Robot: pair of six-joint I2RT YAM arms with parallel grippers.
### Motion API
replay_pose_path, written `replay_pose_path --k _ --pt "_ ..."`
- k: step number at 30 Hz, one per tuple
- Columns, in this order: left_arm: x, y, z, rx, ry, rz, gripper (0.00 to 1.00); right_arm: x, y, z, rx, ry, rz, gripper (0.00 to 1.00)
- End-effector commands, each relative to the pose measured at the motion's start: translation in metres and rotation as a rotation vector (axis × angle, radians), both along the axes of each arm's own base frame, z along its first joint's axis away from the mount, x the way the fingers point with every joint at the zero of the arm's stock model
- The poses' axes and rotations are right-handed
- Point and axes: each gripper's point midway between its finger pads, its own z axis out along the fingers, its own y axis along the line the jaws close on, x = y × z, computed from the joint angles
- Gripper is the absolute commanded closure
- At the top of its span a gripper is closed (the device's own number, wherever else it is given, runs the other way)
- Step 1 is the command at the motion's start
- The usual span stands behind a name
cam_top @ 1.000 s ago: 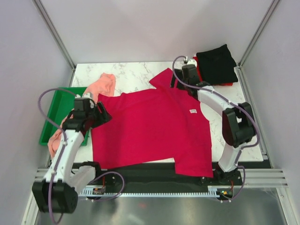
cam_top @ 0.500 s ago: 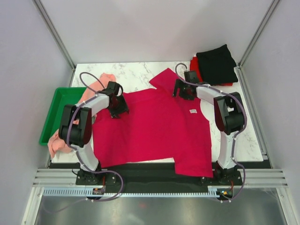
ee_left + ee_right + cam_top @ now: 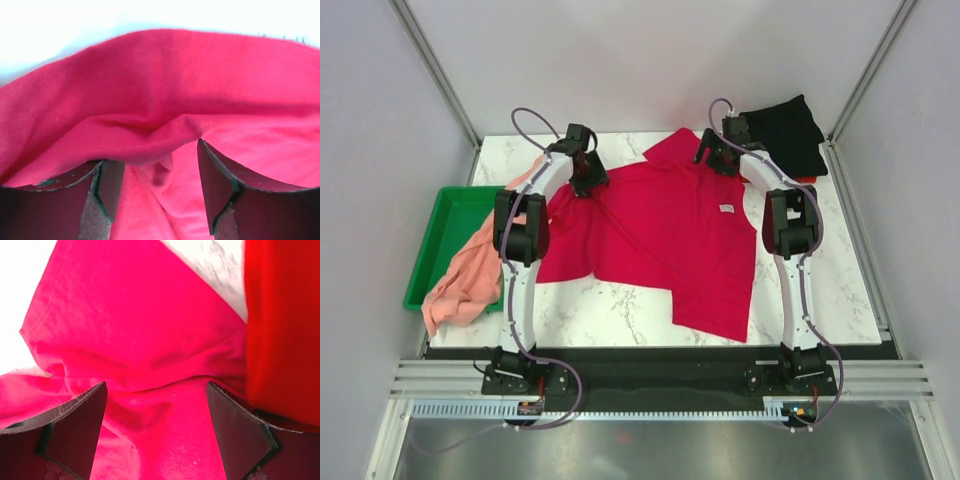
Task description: Fold and stack the t-shirts
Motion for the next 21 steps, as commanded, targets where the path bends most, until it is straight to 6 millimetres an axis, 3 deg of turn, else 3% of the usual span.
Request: replay_pose_path --k 1,2,3,5,6,7,8,9,10,11,12,13,14,15,16,17,18,19,20,21 --pt "-0.002 0.007 0.021 -0.008 0.023 0.006 0.33 0.012 0.011 0.01 0.013 -0.007 0.071 0.12" --pt "-0.004 0.006 0.034 -0.015 0.006 0.002 0.33 0.014 0.017 0.022 0.03 -0.028 0.098 0.11" --pt "-0.007 0.006 0.062 -0.025 -0.039 -0.003 0.32 0.015 0.02 0.047 0.046 -0.07 0.112 0.11" --pt "-0.024 0.011 0.077 -0.017 -0.046 -0.003 0.3 0.009 0.03 0.072 0.077 -0.103 0.156 0.11" --pt "-0.033 0.014 0.114 -0.021 -0.109 -0.003 0.29 0.004 0.034 0.104 0.088 -0.155 0.178 0.1" --pt "-0.05 0.018 0.108 -0.011 -0.079 0.0 0.28 -0.005 0.043 0.11 0.093 -0.159 0.203 0.09" --pt "-0.061 0.022 0.114 -0.005 -0.081 0.002 0.28 -0.01 0.046 0.123 0.083 -0.178 0.218 0.09" --pt "-0.075 0.027 0.15 -0.007 -0.152 0.007 0.27 -0.024 0.048 0.145 0.08 -0.199 0.23 0.08" --pt "-0.094 0.036 0.137 0.023 -0.117 0.023 0.27 -0.036 0.056 0.155 0.073 -0.202 0.242 0.07" --pt "-0.107 0.042 0.144 0.033 -0.129 0.032 0.27 -0.044 0.054 0.161 0.044 -0.204 0.223 0.06" --pt "-0.118 0.049 0.147 0.057 -0.14 0.051 0.27 -0.061 0.053 0.196 0.031 -0.253 0.216 0.06" --pt "-0.144 0.057 0.151 0.067 -0.147 0.061 0.26 -0.085 0.058 0.173 0.002 -0.186 0.221 0.05" --pt "-0.156 0.064 0.149 0.078 -0.145 0.075 0.26 -0.1 0.054 0.17 -0.029 -0.174 0.2 0.05" --pt "-0.168 0.07 0.145 0.08 -0.143 0.095 0.26 -0.121 0.044 0.197 -0.052 -0.217 0.156 0.05" --pt "-0.191 0.076 0.137 0.078 -0.139 0.104 0.27 -0.151 0.04 0.156 -0.092 -0.122 0.153 0.04" --pt "-0.202 0.084 0.129 0.081 -0.126 0.125 0.27 -0.169 0.034 0.148 -0.1 -0.097 0.135 0.05" --pt "-0.211 0.088 0.123 0.071 -0.125 0.145 0.27 -0.193 0.028 0.162 -0.064 -0.111 0.097 0.05" --pt "-0.227 0.093 0.1 0.073 -0.081 0.159 0.28 -0.225 0.014 0.118 -0.086 -0.009 0.079 0.05" --pt "-0.234 0.102 0.101 0.06 -0.101 0.19 0.28 -0.243 0.007 0.107 -0.083 0.02 0.061 0.05" --pt "-0.238 0.101 0.094 0.03 -0.093 0.198 0.29 -0.262 -0.002 0.117 -0.064 -0.011 0.034 0.06"
